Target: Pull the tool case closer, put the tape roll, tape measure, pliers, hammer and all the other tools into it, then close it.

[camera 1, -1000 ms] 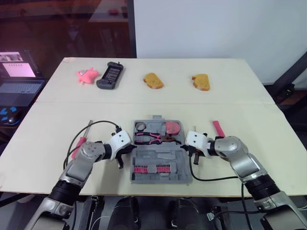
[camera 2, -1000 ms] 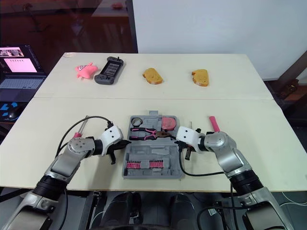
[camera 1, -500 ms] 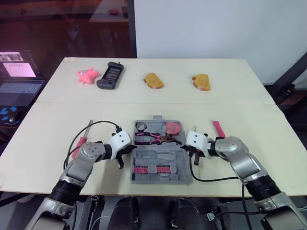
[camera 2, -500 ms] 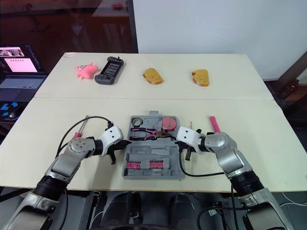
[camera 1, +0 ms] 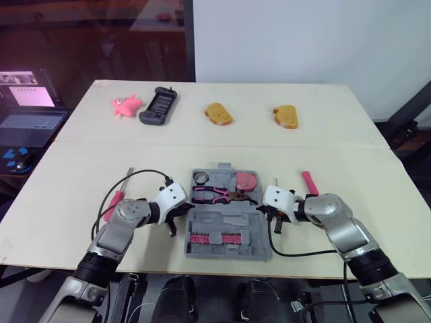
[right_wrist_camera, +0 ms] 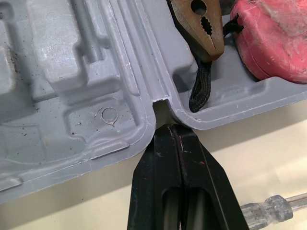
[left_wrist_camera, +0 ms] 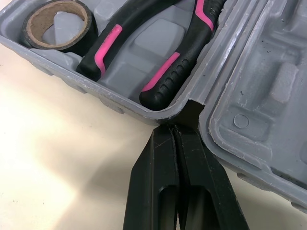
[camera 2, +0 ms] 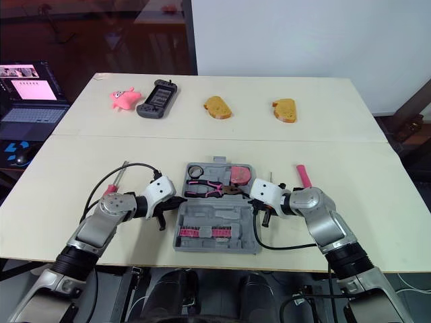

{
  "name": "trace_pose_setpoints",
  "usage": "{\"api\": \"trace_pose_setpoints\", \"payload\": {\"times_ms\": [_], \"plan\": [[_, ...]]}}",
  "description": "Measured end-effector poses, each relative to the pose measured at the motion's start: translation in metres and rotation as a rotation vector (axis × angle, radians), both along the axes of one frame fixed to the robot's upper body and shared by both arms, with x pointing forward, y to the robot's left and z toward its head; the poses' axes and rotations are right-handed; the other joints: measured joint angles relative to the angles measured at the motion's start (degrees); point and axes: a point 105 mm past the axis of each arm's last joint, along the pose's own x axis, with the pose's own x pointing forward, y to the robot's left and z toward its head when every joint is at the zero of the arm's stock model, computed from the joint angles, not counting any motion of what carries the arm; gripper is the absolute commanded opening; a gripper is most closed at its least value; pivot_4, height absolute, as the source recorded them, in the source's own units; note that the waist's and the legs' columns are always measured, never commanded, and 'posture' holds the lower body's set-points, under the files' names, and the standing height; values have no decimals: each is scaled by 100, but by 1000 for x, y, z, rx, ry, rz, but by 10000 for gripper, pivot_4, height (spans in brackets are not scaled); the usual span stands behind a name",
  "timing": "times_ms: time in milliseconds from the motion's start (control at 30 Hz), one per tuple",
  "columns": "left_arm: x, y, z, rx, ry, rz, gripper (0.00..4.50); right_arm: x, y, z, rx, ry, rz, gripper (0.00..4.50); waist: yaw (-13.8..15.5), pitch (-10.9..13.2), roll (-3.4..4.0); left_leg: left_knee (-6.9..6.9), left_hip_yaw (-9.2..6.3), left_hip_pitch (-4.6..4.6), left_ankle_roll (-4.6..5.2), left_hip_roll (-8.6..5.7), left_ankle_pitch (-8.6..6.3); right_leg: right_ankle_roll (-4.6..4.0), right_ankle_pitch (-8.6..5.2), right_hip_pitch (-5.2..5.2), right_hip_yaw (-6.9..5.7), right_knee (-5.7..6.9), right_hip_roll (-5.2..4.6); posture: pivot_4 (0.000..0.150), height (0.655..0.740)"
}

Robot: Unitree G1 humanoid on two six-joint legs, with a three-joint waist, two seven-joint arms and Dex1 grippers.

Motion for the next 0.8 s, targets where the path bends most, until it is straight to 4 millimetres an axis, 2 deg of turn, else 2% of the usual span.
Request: {"api": "trace_pose_setpoints", "payload": {"times_ms": [233, 333, 400, 500, 633, 700, 800], "plan": [[1, 1, 0, -5, -2, 4, 665, 0, -1, 1, 1, -4, 0, 0, 4, 0, 0, 0, 0, 0, 0, 1, -1, 0, 0, -1, 0, 0, 0, 1500, 7188], [2, 9, 2, -21, -2, 22, 665, -3, -5, 2, 16, -4, 12, 0, 5, 2, -1, -1, 0, -3, 0, 2, -1, 0, 0, -5, 0, 0, 0, 1500, 7188], [2, 20, 5, -17, -3, 32, 665, -9, -7, 1, 50, 31, 28, 0, -13, 5, -2, -2, 0, -9, 0, 2, 0, -1, 0, -13, 0, 1, 2, 1500, 7188], [7, 49, 10, 5, -12, 101, 665, -15, -14, 3, 60, 44, 52, 0, -40, 7, 1, -4, 1, -11, 0, 2, 0, -1, 0, -18, 0, 1, 3, 1500, 7188], [6, 80, 13, -4, -1, 179, 665, -13, -24, 15, 97, 6, 42, 0, -100, 7, 2, -4, 1, -14, 0, 6, 0, -1, 0, -20, 0, 1, 1, 1500, 7188], [5, 87, 16, -25, 0, 197, 665, -10, -32, 23, 98, -20, 28, 0, -93, 8, 2, -4, 0, -15, 0, 6, 0, -1, 0, -19, 0, 1, -1, 1500, 7188], [2, 86, 19, -63, 8, 189, 665, -9, -38, 28, 95, -39, 22, 0, -101, 8, 1, -4, 1, -15, -1, 6, 0, 0, 0, -20, 0, 0, -1, 1500, 7188]]}}
